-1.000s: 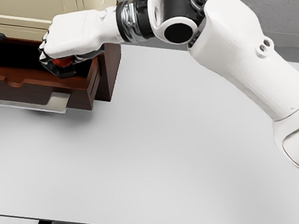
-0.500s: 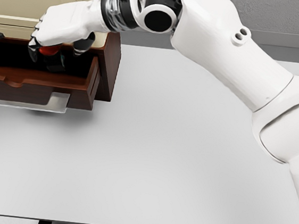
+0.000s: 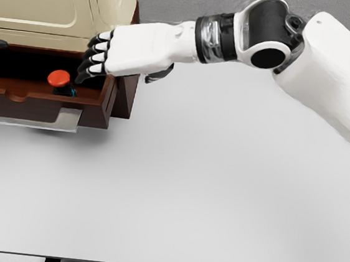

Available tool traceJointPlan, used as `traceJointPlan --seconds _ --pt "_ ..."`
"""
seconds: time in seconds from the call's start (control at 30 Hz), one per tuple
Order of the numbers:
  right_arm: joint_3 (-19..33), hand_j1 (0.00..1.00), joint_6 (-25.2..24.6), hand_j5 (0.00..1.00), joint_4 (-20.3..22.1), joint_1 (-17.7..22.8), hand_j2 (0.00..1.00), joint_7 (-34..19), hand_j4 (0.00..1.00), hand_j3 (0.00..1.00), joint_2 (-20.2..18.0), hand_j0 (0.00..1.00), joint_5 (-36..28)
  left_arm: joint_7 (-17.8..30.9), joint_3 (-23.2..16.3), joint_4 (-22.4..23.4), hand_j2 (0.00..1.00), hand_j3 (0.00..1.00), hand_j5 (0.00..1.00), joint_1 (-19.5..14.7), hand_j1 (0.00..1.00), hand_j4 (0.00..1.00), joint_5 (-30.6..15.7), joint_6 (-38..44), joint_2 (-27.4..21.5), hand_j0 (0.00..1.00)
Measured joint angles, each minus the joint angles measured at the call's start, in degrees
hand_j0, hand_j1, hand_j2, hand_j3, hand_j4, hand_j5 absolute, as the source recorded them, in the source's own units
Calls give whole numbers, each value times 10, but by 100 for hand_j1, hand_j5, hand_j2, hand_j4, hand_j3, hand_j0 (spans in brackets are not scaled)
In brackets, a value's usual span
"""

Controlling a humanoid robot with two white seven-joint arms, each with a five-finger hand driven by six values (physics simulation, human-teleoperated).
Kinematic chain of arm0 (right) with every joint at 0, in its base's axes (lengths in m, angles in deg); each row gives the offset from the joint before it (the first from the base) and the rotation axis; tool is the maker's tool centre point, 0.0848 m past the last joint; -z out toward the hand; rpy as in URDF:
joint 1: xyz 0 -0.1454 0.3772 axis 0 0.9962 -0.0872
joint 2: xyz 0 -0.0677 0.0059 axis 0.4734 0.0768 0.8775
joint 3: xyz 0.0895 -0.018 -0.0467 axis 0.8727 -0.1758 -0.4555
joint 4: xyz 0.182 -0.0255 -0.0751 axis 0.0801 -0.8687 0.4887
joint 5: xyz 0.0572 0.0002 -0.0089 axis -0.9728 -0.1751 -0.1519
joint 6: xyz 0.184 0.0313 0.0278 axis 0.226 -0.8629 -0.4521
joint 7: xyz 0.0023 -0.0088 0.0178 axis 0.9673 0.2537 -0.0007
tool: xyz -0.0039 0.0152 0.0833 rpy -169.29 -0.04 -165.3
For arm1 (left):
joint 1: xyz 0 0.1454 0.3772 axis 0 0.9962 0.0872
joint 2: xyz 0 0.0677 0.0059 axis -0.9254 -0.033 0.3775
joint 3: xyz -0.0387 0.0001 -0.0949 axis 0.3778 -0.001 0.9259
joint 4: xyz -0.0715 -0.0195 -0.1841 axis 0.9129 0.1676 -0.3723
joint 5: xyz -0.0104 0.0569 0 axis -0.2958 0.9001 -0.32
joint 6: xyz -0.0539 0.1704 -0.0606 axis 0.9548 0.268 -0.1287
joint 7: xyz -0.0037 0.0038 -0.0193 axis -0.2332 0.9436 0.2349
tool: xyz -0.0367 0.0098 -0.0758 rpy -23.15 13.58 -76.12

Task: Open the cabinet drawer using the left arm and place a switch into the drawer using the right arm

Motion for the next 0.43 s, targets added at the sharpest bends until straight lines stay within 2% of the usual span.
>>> traceJointPlan --seconds 0.03,0.1,0.2,0.23,0.3,0.43 --pt "22 100 0 100 40 21 100 0 100 100 -55 100 0 0 0 -11 100 100 100 0 100 100 11 0 3 100" --pt "52 100 -2 100 88 99 100 0 100 100 -151 100 -2 0 -1 -46 100 100 100 1 100 100 40 0 9 100" --pt "99 100 1 100 121 209 100 0 100 100 -262 100 1 0 -2 -78 100 100 100 1 100 100 67 0 22 100" --pt "118 100 1 100 126 234 100 0 100 100 -286 100 2 0 -2 -84 100 100 100 1 100 100 70 0 26 100" --pt "143 100 0 100 132 243 100 0 100 100 -315 100 1 0 -3 -90 100 100 100 1 100 100 74 0 31 100" --pt "163 100 -1 100 138 251 100 0 100 100 -338 100 0 0 -4 -94 100 100 100 1 100 100 75 0 34 100"
